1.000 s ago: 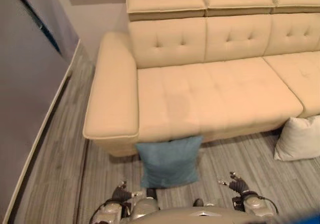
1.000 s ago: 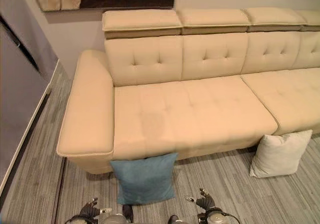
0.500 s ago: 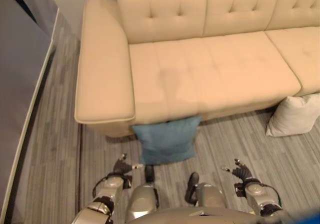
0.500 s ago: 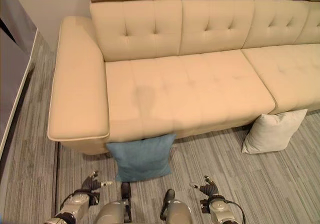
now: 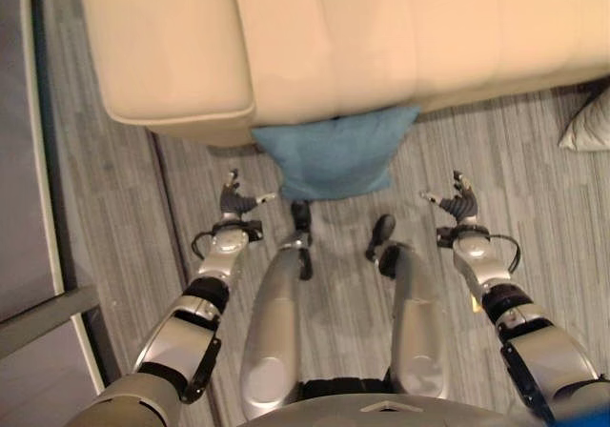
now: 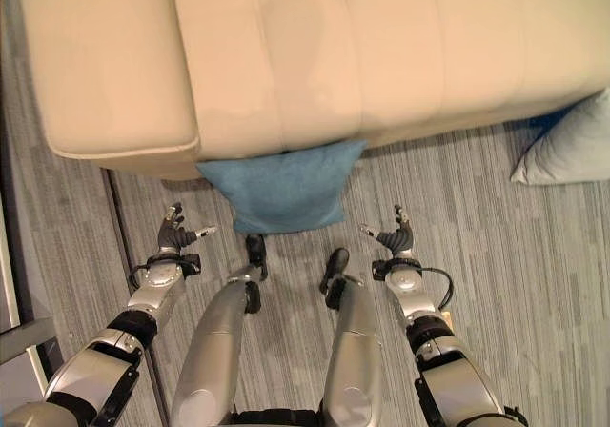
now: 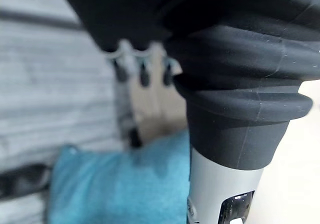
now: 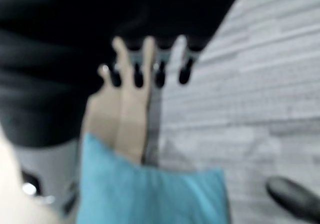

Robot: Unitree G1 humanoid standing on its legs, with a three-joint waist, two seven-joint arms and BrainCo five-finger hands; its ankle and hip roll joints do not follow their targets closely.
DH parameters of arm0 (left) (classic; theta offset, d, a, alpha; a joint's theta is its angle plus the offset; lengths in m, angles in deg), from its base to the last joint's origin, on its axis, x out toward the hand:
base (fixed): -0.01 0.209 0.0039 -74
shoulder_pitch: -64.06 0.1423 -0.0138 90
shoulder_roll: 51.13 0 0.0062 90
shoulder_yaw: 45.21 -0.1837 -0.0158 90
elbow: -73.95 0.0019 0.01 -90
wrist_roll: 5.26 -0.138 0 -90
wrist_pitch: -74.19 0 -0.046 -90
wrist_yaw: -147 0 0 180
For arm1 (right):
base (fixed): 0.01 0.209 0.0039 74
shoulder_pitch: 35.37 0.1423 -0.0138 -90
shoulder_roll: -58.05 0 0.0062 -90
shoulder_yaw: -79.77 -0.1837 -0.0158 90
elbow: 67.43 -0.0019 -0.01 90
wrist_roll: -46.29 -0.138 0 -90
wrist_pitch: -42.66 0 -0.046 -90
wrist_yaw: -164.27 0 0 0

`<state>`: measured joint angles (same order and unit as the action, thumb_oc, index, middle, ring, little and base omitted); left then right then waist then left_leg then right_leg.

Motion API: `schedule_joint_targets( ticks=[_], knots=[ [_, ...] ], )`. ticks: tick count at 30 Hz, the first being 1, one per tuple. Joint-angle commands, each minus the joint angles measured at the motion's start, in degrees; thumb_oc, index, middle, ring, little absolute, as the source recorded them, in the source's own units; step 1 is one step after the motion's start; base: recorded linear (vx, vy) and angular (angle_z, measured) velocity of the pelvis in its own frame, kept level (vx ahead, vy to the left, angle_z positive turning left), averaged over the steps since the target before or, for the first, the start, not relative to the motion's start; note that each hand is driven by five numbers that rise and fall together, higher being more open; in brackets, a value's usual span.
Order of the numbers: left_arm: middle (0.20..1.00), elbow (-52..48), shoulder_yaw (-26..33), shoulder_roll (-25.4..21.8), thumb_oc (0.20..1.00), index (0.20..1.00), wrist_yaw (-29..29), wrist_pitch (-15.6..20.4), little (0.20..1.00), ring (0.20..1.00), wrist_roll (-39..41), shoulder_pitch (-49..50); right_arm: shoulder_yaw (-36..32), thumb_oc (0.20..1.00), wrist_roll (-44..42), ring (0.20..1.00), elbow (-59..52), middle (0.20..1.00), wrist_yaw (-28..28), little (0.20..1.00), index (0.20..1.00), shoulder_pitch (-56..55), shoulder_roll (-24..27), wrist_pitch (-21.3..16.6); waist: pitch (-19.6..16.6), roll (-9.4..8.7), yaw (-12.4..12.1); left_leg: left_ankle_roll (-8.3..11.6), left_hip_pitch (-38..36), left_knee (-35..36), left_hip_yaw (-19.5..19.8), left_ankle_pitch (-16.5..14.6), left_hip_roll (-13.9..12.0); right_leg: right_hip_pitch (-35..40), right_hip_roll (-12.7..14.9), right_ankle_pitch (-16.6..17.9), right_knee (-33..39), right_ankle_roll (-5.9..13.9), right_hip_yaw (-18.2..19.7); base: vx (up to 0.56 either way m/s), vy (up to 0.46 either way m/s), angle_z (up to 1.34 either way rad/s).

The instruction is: Pick up all the scattered cushions and arrange them neatly on the sofa.

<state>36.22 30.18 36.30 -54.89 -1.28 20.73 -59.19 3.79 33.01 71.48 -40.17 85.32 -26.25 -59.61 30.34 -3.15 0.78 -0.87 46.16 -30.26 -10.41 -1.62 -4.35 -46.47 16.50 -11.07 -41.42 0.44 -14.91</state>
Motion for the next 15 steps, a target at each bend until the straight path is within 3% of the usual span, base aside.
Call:
schedule_joint_targets(
  ticks=[1, 4, 15],
  knots=[
    [1.000, -2.04, -0.03, -0.05, 1.000, 1.000, -2.98, 2.50, 1.000, 1.000, 1.25, 0.17, 0.22, 1.000, 1.00, 1.000, -2.34, 1.000, -3.18, 1.000, 1.000, -2.49, 2.72, -1.92, -4.92, 0.38, 0.05, 3.15, 5.38, -5.97, 1.35, -3.42, -1.51, -4.81, 0.75, 4.48, 1.66, 5.20, 1.90, -0.03, -0.007, -0.08],
    [1.000, -1.52, -0.69, -1.12, 1.000, 1.000, -3.95, 2.08, 1.000, 1.000, 1.52, -3.90, 0.62, 1.000, -0.01, 1.000, -1.19, 1.000, -3.36, 1.000, 1.000, 1.01, 4.13, -2.13, -5.40, 0.32, 0.34, 3.15, 13.14, -10.33, 1.74, -4.20, -2.05, -12.83, 1.03, 3.59, -2.88, 4.70, 2.82, -0.02, -0.010, -0.11],
    [1.000, -2.09, -2.07, -4.24, 1.000, 1.000, -4.13, 1.25, 1.000, 1.000, 2.61, -11.95, 3.82, 1.000, -3.26, 1.000, -0.73, 1.000, -0.71, 1.000, 1.000, 11.14, 8.64, -2.60, -5.17, 0.12, 0.35, 2.32, 28.34, -17.61, 2.05, -5.23, -1.62, -29.30, 0.98, 1.87, -10.77, 3.61, 6.28, 0.03, 0.002, -0.01]
  ],
)
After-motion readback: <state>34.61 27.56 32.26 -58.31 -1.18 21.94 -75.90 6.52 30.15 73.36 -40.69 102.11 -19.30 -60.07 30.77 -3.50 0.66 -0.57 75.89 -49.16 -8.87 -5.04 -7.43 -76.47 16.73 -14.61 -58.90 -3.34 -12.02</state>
